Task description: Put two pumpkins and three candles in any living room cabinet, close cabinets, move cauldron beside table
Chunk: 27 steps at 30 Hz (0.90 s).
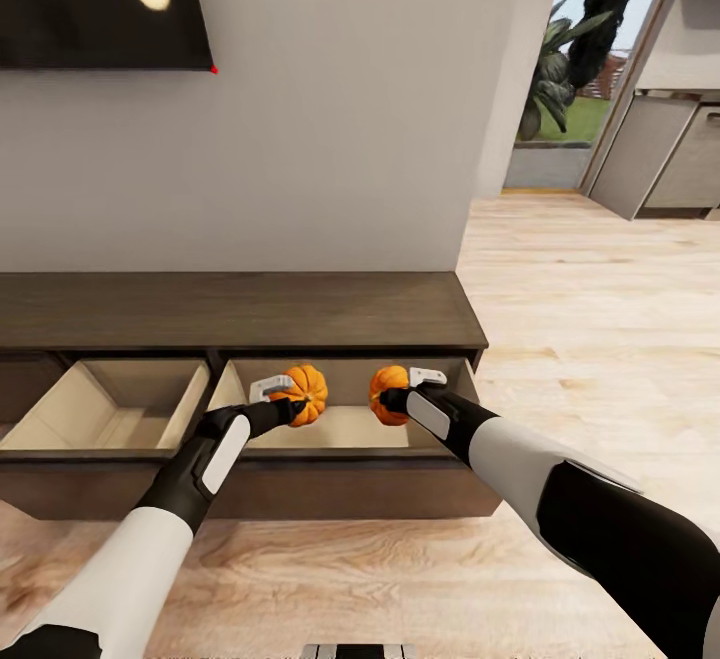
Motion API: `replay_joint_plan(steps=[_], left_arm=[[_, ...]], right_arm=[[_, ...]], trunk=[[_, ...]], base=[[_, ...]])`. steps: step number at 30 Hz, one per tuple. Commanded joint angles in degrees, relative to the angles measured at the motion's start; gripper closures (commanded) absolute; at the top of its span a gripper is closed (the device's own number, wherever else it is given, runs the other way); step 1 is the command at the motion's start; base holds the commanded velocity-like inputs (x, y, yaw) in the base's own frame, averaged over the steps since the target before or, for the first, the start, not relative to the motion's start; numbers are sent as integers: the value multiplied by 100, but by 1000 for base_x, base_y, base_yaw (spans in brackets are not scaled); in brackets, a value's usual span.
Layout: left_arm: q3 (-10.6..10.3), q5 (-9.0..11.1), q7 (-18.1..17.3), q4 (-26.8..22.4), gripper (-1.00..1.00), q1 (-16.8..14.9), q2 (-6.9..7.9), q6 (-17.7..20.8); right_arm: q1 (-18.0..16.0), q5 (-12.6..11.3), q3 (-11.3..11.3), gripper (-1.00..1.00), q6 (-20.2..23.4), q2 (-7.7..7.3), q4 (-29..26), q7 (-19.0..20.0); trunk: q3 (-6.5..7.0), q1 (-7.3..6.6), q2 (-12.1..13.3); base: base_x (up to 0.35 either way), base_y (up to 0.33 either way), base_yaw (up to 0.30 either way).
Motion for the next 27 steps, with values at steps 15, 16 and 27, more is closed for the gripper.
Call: replay_joint_plan(steps=[15, 16, 27], left_arm=[[-8, 93, 527, -16, 100, -4, -9, 94], [-8, 93, 527, -18, 100, -4, -9, 94], [-8, 93, 527, -19, 100, -4, -14, 94]], right_arm=[[-8, -13, 31, 100, 16, -2, -13, -51], [-8, -13, 31, 100, 16, -2, -13, -51], [-7, -13, 31, 100, 9, -2, -22, -52]], trunk=[[-204, 21, -15], [-204, 21, -15], [-315, 34, -22]], base=[[0, 0, 0], [0, 0, 0], [0, 0, 0]])
